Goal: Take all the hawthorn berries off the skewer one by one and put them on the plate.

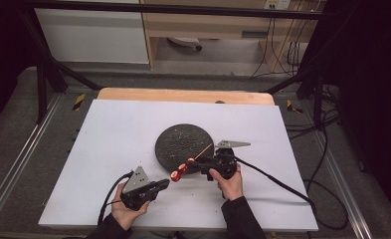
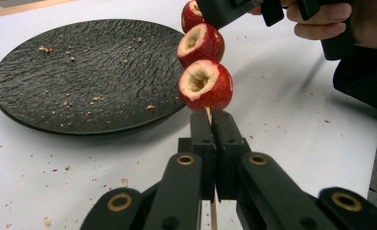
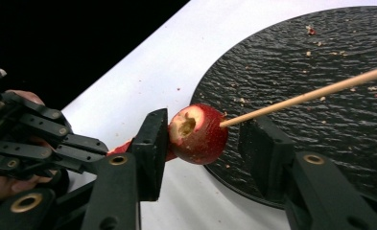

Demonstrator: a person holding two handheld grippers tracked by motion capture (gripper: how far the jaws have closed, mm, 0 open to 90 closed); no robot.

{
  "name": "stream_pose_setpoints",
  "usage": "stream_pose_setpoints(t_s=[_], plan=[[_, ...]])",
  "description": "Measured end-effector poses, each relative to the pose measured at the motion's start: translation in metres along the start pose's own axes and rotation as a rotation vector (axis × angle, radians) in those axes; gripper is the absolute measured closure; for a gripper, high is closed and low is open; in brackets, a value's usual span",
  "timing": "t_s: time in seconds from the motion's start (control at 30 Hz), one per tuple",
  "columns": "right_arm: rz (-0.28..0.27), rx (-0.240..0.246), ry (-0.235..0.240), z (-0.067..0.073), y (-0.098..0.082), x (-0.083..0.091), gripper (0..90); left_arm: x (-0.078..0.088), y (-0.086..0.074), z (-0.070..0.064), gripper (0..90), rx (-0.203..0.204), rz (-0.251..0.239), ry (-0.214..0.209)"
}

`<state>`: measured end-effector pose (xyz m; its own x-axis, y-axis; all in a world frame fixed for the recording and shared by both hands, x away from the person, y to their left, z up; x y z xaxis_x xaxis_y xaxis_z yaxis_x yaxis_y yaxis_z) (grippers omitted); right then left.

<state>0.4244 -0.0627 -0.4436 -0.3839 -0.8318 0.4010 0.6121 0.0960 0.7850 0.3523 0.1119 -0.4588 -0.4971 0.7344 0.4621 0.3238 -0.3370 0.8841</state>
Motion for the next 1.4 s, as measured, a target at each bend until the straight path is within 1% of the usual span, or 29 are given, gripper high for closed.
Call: stream_pose_setpoints(t_s=[0.2, 0.4, 0.63, 0.77, 0.87, 1.1, 1.4], plan=[[0.002, -0.023, 0.023, 0.002, 0.000, 0.000, 61.6, -0.001, -0.001, 0.000, 88.2, 0.001, -0.002, -0.002], [-0.008, -0.034, 0.028, 0.003, 0.002, 0.002, 62.6, 0.000, 0.000, 0.000, 88.2, -0.003, -0.012, -0.003], [-0.033, -0.038, 0.017, 0.002, 0.008, 0.005, 63.0, 0.003, 0.000, 0.001, 88.2, -0.006, -0.023, -0.001], [-0.045, -0.035, 0.001, 0.000, 0.012, 0.009, 63.1, 0.005, 0.000, 0.002, 88.2, -0.010, -0.027, 0.001], [-0.053, -0.039, 0.000, -0.001, 0.016, 0.011, 63.3, 0.007, 0.000, 0.003, 88.2, -0.010, -0.030, -0.001], [-0.061, -0.035, -0.007, -0.005, 0.023, 0.015, 63.5, 0.010, 0.000, 0.004, 88.2, -0.012, -0.035, 0.002], [-0.083, -0.036, -0.037, -0.012, 0.035, 0.023, 63.7, 0.013, 0.000, 0.005, 88.2, -0.012, -0.041, 0.003]])
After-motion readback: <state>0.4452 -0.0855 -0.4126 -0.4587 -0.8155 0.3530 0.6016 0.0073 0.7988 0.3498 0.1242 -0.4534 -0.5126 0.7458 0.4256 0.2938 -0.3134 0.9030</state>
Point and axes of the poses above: each handheld gripper's, and its own axes: x roughly backward along the jaws, y roughly out of its top, z roughly to its left, the point moved 7 cm from there along -x, roughly forward along the jaws, and after that the axes turned 1 degree about -y, right-handed, at the moved point
